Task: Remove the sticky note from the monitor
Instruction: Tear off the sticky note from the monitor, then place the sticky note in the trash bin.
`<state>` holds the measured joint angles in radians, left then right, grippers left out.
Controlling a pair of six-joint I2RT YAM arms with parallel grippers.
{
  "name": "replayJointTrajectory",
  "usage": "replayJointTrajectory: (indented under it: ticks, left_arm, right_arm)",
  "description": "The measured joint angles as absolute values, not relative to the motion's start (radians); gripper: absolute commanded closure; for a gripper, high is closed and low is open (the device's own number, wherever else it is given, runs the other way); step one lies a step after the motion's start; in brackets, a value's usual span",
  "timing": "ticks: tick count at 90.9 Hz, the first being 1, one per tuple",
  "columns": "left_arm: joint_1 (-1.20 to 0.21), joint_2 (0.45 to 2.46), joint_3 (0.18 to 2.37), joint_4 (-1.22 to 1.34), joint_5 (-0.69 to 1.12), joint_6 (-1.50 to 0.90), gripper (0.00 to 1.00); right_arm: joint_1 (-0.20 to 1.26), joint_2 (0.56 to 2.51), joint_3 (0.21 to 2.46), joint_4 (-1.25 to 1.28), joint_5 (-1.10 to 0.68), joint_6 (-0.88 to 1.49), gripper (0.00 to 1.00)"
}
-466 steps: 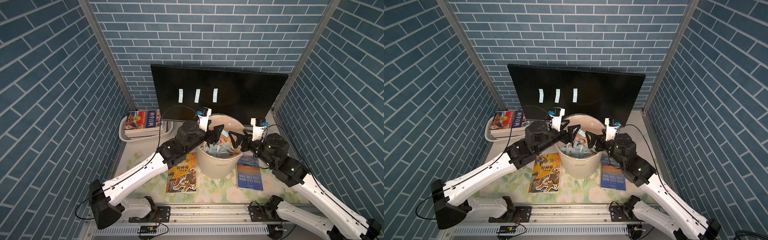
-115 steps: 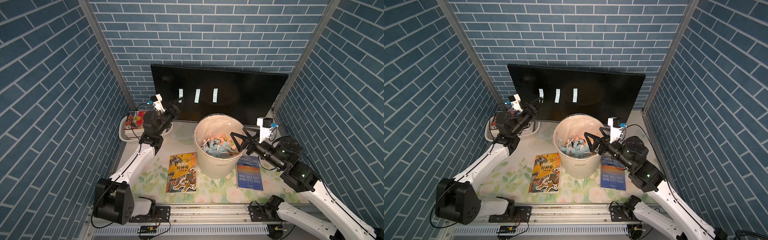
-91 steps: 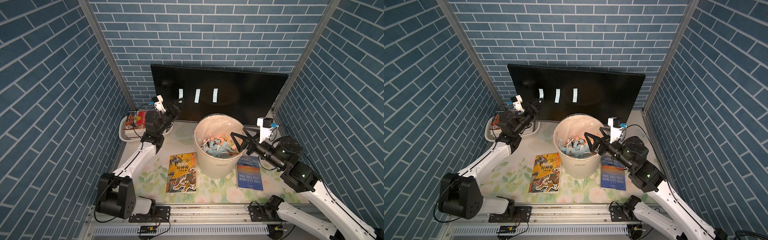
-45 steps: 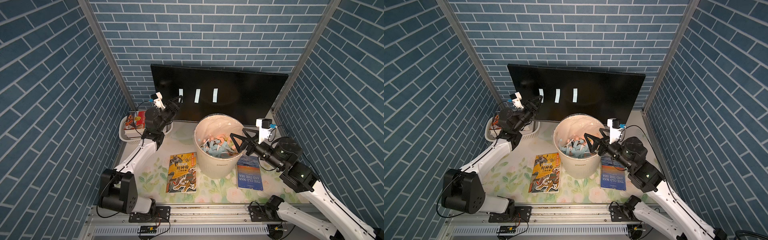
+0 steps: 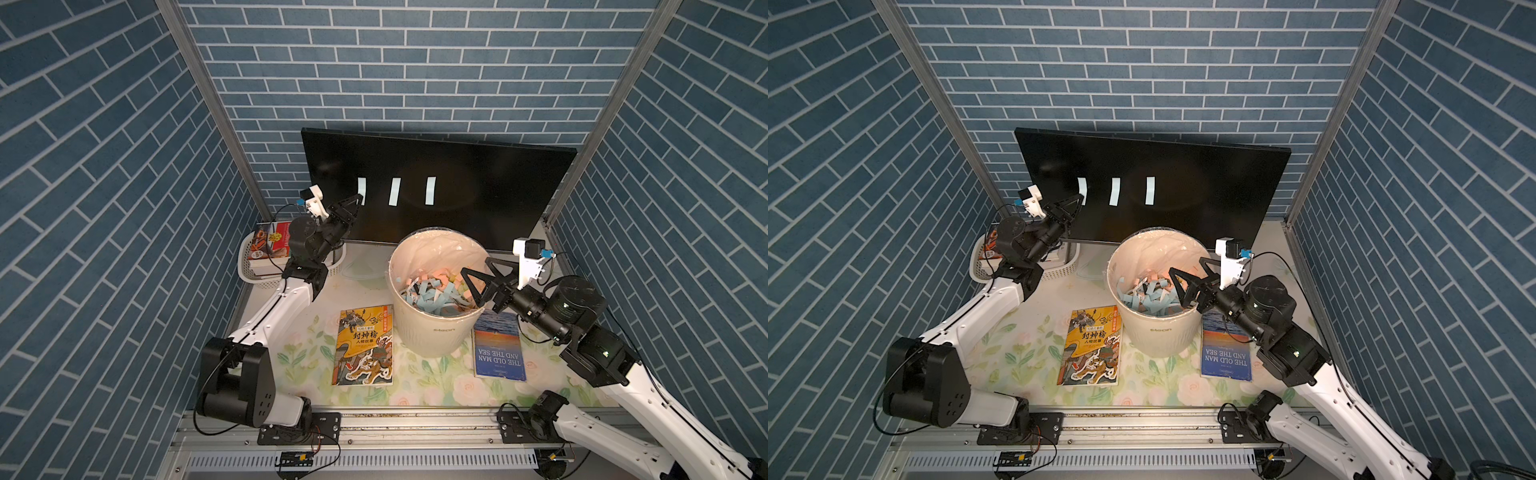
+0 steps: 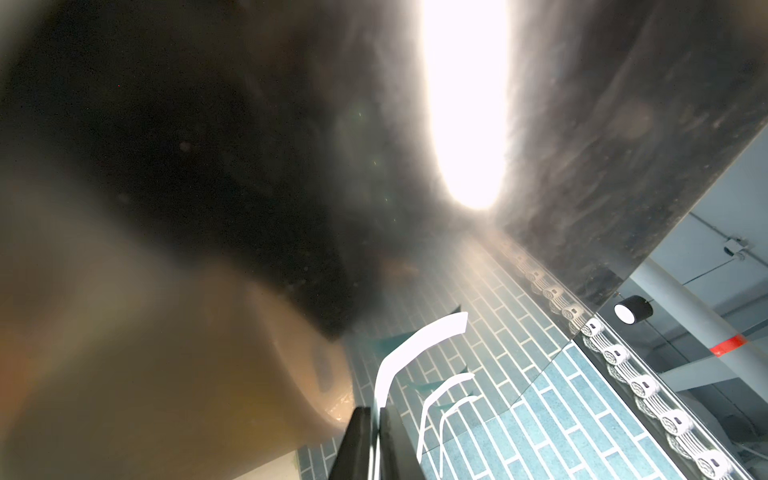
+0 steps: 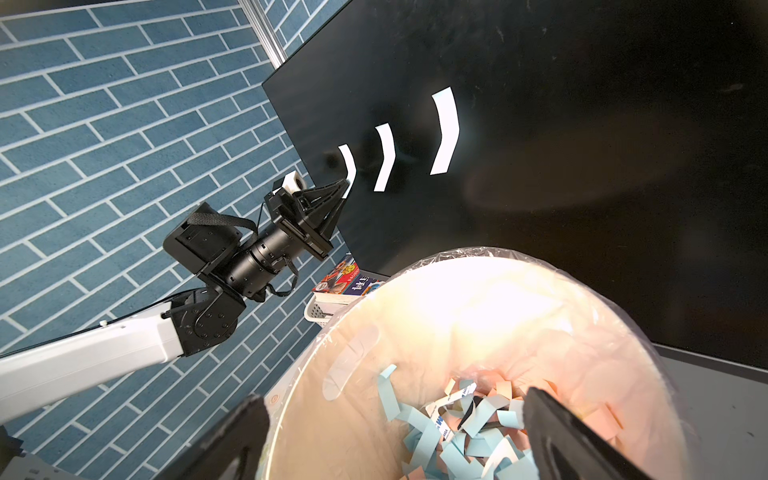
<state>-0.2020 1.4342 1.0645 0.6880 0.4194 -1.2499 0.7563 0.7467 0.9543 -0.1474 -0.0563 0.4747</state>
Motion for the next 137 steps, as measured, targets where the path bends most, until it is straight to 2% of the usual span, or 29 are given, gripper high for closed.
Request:
replayJointTrajectory:
  ticks: [7, 83, 107, 137]
  left_arm:
    - [-0.201, 1.432, 1.063, 0.688, 0.42, -1.25, 1.0]
    - [-0.212, 1.27, 0.895, 0.722, 0.424, -1.248, 1.0]
    - [-0.287, 1.183, 0.844, 0.707, 0.41, -1.206, 1.0]
    - [-0.459, 1.085, 0.843, 0.609, 0.337, -1.032, 1.0]
  right_arm:
    - [0.756, 0.745, 0.954, -0.147, -0.056, 0.475, 0.0]
    - [0.756, 0.741, 0.941, -0.141, -0.052, 0.475, 0.0]
    - [0.756, 0.741, 0.935, -0.141, -0.052, 0.477, 0.0]
    - [0.756, 0.741, 0.919, -0.138, -0.052, 0.494, 0.0]
